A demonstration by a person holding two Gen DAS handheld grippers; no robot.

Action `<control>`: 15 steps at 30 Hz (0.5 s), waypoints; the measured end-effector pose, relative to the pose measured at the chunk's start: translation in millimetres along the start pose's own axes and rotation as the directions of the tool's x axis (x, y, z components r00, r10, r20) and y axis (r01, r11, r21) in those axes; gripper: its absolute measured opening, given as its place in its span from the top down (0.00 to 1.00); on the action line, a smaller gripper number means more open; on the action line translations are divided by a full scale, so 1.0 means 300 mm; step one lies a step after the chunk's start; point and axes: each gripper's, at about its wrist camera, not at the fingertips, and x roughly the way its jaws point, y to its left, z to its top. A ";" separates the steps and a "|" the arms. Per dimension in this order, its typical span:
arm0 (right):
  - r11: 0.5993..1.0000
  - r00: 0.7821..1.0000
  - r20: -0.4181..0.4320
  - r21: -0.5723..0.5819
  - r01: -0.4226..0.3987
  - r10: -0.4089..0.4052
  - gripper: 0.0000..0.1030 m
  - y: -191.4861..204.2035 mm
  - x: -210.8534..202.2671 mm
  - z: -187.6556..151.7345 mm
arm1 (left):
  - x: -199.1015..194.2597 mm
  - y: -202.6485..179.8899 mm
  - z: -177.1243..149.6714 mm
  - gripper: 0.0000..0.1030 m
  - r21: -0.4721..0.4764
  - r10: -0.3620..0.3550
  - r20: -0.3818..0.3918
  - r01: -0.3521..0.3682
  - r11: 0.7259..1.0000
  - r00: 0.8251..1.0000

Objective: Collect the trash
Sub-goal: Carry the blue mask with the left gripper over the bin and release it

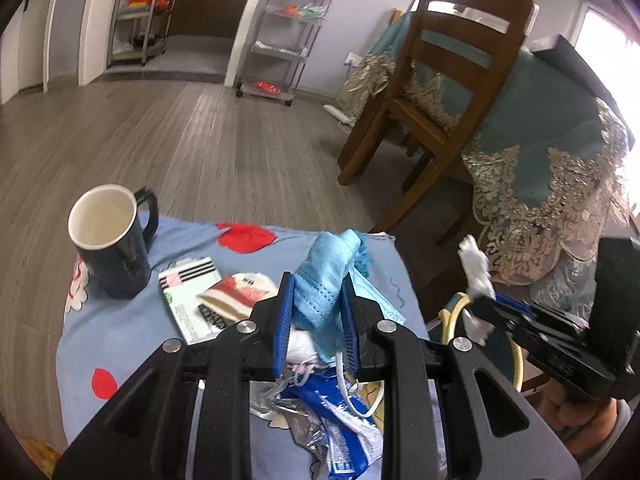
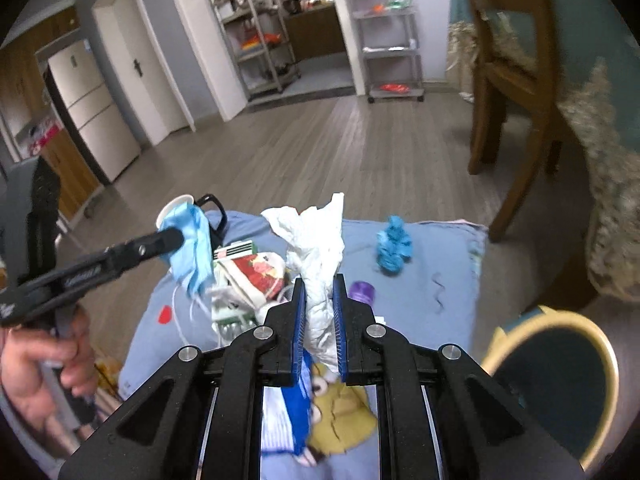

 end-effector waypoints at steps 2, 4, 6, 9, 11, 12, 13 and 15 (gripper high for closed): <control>1.000 1.000 0.019 0.020 0.008 -0.008 0.86 -0.030 -0.061 -0.026 | -0.014 -0.030 0.004 0.79 0.016 -0.011 0.013 0.011 1.000 1.000; 0.999 0.999 0.036 0.038 0.020 -0.021 0.86 -0.062 -0.109 -0.049 | -0.024 -0.063 0.007 0.79 0.028 -0.032 0.019 0.031 0.999 0.999; 0.998 0.998 0.050 0.055 0.035 -0.037 0.86 -0.085 -0.154 -0.072 | -0.023 -0.100 0.006 0.79 0.040 -0.057 0.017 0.056 0.998 0.998; 0.995 0.996 0.071 0.079 0.054 -0.059 0.86 -0.117 -0.208 -0.105 | -0.002 -0.156 -0.002 0.79 0.052 -0.084 0.000 0.084 0.995 0.996; 0.993 0.993 0.085 0.099 0.068 -0.077 0.86 -0.141 -0.244 -0.127 | 0.015 -0.192 -0.011 0.79 0.058 -0.102 -0.014 0.103 0.993 0.995; 0.991 0.992 0.090 0.108 0.074 -0.084 0.86 -0.159 -0.260 -0.136 | 0.029 -0.222 -0.020 0.79 0.063 -0.117 -0.028 0.118 0.991 0.993; 0.990 0.991 0.095 0.117 0.083 -0.094 0.86 -0.173 -0.273 -0.149 | 0.039 -0.240 -0.026 0.79 0.067 -0.123 -0.037 0.126 0.990 0.992; 0.985 0.988 0.103 0.135 0.103 -0.118 0.86 -0.210 -0.299 -0.182 | 0.061 -0.287 -0.042 0.79 0.081 -0.142 -0.058 0.146 0.986 0.988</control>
